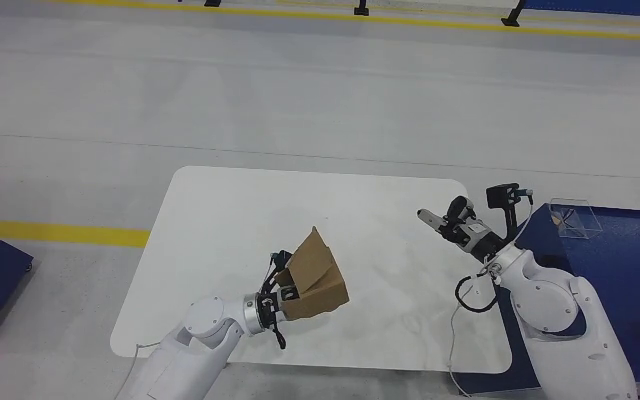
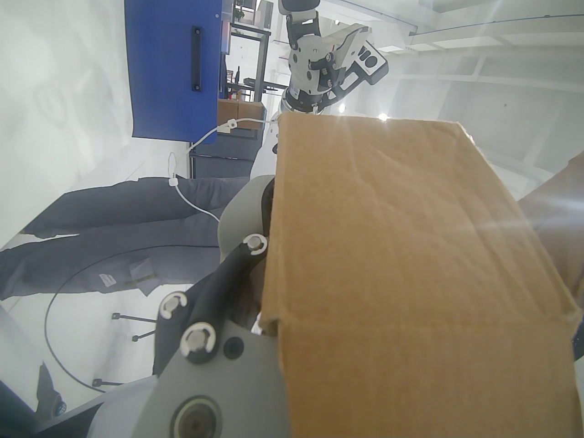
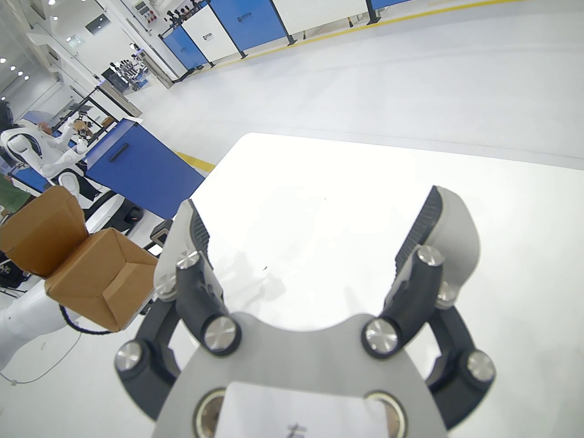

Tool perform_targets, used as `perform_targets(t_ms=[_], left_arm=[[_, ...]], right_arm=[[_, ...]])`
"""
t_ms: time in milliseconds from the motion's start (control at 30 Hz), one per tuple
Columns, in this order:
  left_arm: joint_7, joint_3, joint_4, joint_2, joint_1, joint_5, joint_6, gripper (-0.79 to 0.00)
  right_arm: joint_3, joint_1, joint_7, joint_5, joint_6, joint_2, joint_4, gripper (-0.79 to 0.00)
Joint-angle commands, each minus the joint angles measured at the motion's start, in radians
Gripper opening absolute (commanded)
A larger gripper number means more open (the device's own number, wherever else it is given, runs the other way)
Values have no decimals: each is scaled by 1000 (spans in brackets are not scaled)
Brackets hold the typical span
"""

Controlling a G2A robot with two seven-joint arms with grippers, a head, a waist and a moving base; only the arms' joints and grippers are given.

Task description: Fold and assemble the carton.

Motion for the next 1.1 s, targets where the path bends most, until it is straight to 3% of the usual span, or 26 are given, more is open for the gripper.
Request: perform_targets(t_ms=[0, 300, 467, 667, 800, 933, 1067], left_arm=[[0, 0, 0, 0, 0, 0, 0, -785], [21, 4, -18, -1, 8, 1, 26, -785], [181, 20, -141, -14, 28, -199, 318, -785], [551, 61, -263, -42, 72, -346, 463, -785], [883, 85, -321, -63, 78, -462, 561, -785], [1143, 105, -353, -91, 96, -637, 554, -785], [1355, 126, -371, -118, 89, -736, 466, -785]], right_arm=[[0, 0, 0, 0, 0, 0, 0, 0], [0, 0, 0, 0, 0, 0, 0, 0], [0, 0, 0, 0, 0, 0, 0, 0], [0, 0, 0, 0, 0, 0, 0, 0], [0, 0, 0, 0, 0, 0, 0, 0], [0, 0, 0, 0, 0, 0, 0, 0], [0, 0, 0, 0, 0, 0, 0, 0]])
